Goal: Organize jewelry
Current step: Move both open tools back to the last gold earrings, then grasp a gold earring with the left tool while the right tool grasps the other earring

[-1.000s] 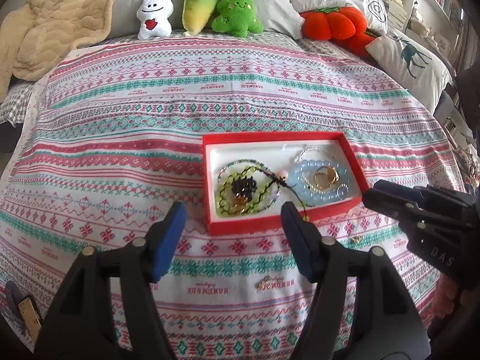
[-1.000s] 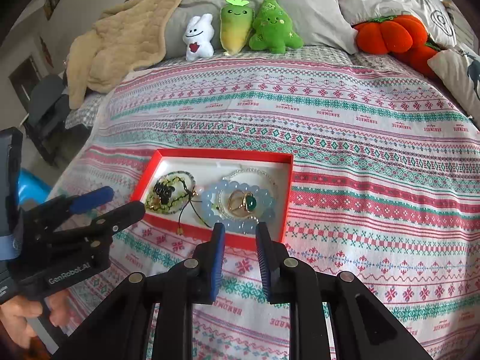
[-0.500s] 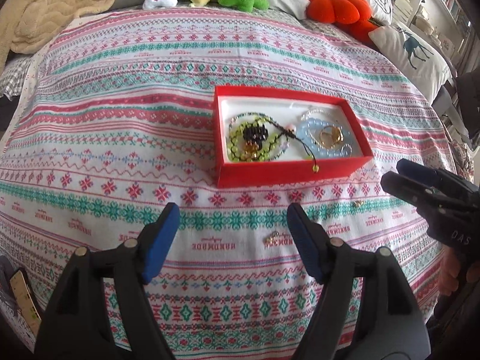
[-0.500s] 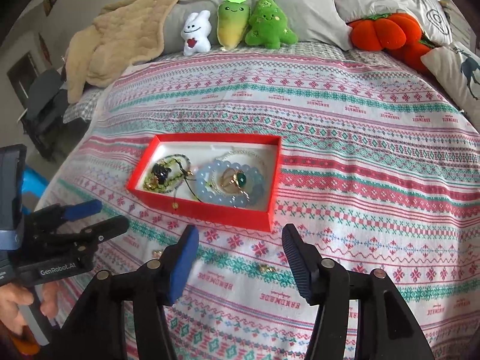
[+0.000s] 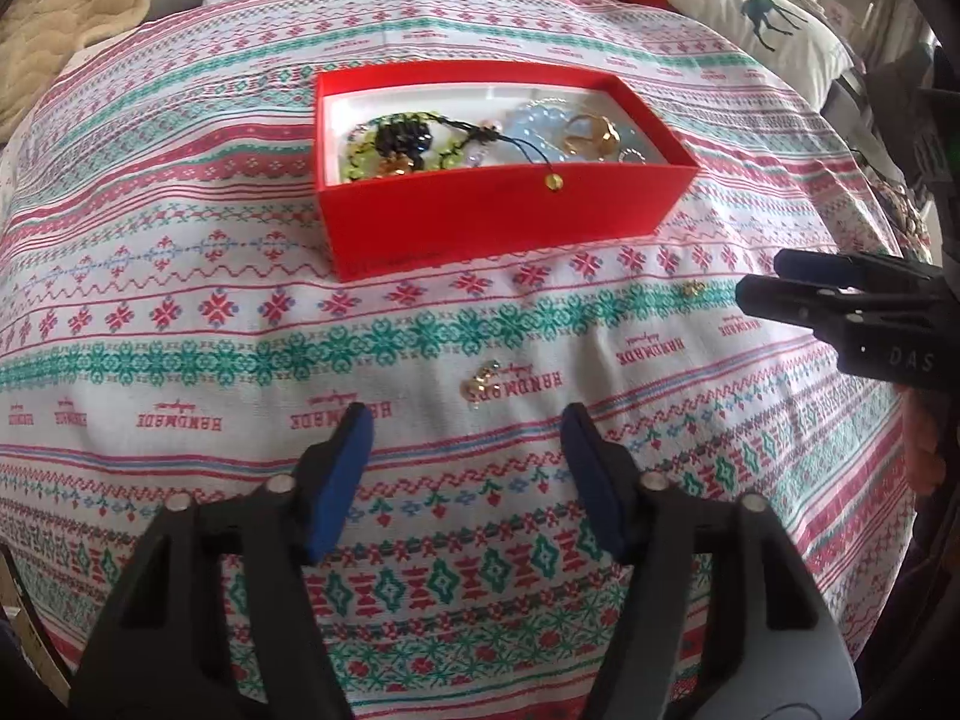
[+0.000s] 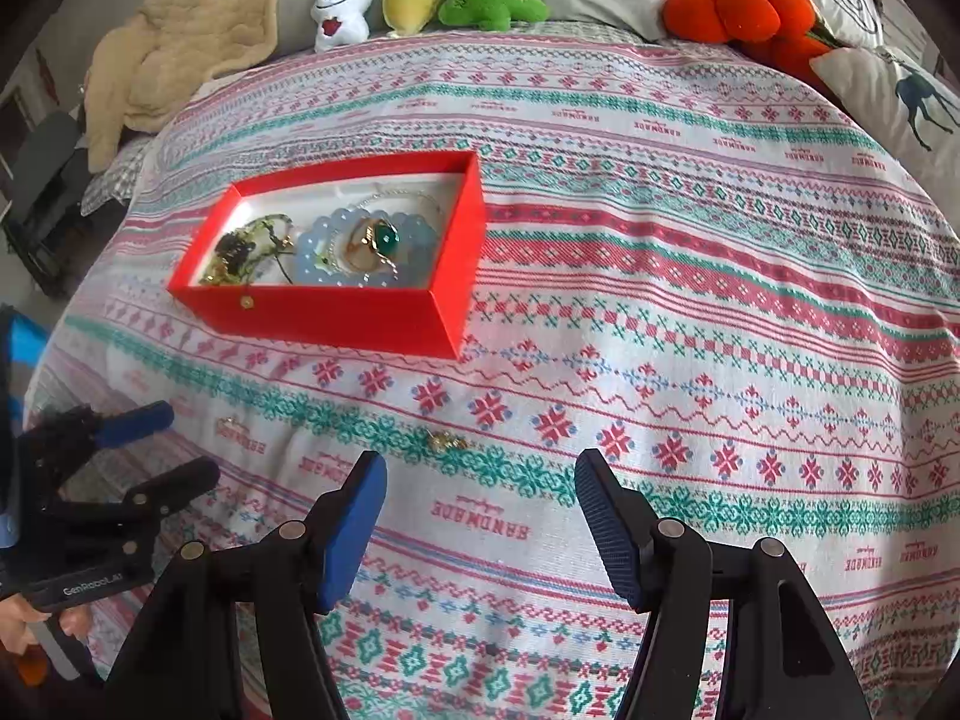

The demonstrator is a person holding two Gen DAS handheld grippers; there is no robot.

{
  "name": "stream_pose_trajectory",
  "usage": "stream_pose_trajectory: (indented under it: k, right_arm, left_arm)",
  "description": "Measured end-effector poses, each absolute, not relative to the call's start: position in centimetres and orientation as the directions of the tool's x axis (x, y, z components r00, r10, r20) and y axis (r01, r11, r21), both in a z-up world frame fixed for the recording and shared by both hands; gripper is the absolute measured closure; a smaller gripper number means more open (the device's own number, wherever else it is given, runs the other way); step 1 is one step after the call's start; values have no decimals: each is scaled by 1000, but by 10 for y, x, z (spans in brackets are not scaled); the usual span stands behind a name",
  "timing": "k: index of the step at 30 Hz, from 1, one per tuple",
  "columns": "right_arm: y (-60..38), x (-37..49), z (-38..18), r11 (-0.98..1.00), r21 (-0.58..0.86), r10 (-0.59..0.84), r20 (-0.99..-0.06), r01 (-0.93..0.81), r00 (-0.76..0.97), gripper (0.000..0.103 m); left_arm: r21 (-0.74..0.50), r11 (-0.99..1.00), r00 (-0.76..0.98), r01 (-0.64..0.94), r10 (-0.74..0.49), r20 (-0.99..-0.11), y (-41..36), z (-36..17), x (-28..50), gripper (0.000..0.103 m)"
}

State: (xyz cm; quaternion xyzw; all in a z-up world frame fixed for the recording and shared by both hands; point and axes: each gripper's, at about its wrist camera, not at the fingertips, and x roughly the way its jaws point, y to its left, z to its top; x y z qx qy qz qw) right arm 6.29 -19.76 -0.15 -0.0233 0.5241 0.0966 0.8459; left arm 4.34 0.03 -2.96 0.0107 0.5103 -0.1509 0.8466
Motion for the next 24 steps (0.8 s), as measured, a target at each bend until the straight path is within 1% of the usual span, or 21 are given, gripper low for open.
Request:
stream_pose_trajectory:
  k: [2,9,12,14,15,16,24]
  right_arm:
    - [-199,62,-5,981,55,130,-898,-186,421,37]
    - [-197,59,-15,979,26,105,-914,-202,392,37]
    - [-197,58,-16,978,22,103,-915,-206,389,37]
    - [-197,58,-15,978,19,100,-915,-206,391,37]
    - [-197,58,-15,979,17,98,-915,-204,392,37]
    - [-196,58,-15,979,16,97,-914,-204,393,37]
    - [-193,66,-20,978,9,90,-917,-206,388,37]
  left_arm:
    - [-149,947,420,284,-262,-869,-3,-33,45,54]
    - [-120,949,422,292,-240,-874,-10,-41,54,64]
    - [-98,947,428,305,-228,-875,-15,-42,56,71]
    - [-97,944,427,314,-232,-874,-17,-42,58,80]
    - [-98,943,425,318,-234,-874,-18,-42,58,84]
    - [-99,942,422,321,-236,-875,-18,-42,58,91]
    - [-95,942,423,321,-232,-876,-16,-37,55,91]
